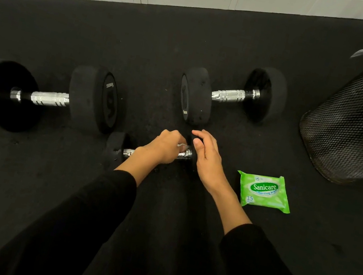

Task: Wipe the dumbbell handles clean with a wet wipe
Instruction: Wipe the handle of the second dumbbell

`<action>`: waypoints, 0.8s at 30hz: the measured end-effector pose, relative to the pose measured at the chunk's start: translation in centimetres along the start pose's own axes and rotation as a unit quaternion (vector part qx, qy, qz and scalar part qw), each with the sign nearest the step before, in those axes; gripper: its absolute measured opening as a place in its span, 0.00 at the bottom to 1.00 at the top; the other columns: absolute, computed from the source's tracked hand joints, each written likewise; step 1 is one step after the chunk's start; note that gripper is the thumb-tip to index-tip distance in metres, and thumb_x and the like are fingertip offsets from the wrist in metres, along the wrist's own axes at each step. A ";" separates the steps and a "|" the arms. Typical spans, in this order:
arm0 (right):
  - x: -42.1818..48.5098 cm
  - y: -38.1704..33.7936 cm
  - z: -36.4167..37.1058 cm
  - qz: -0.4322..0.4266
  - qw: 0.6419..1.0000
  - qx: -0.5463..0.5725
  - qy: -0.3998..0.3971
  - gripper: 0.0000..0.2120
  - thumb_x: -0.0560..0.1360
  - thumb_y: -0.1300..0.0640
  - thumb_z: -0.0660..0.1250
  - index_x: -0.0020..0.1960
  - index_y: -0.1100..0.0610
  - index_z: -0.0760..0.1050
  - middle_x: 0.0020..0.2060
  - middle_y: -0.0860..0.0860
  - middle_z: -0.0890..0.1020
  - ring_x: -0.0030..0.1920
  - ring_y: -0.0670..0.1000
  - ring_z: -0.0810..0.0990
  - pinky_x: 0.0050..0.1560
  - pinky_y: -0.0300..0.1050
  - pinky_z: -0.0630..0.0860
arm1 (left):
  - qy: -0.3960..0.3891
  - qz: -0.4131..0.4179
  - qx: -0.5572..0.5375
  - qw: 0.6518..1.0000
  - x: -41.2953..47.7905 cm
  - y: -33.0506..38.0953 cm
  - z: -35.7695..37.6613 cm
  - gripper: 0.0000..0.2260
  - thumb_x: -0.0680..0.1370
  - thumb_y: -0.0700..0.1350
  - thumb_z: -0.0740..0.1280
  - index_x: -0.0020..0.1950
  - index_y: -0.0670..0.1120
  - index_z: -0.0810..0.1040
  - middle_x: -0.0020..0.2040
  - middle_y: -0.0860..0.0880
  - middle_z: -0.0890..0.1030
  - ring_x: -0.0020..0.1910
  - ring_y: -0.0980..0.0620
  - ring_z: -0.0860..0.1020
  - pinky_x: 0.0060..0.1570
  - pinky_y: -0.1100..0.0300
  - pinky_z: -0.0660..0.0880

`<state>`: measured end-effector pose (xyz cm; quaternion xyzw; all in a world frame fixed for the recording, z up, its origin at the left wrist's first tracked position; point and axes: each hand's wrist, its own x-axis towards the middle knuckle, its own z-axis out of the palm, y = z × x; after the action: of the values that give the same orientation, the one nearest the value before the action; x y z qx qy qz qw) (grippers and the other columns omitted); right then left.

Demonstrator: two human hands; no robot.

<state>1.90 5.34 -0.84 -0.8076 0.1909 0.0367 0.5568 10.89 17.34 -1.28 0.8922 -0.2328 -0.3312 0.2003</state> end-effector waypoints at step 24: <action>0.4 0.7 0.5 -0.008 1.000 -0.007 0.022 0.17 0.83 0.50 0.50 0.68 0.48 0.68 0.73 0.50 0.61 0.73 0.49 0.60 0.66 0.40 0.58 | 0.077 0.072 -0.010 0.994 -2.5 -3.4 0.6 0.13 0.82 0.48 0.58 0.64 0.52 0.76 0.54 0.48 0.82 0.53 0.48 0.80 0.56 0.50 0.75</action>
<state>2.09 5.48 -1.70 -0.8136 0.1963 0.0151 0.5471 9.71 21.34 -2.21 0.8940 -0.2770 -0.2483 0.2497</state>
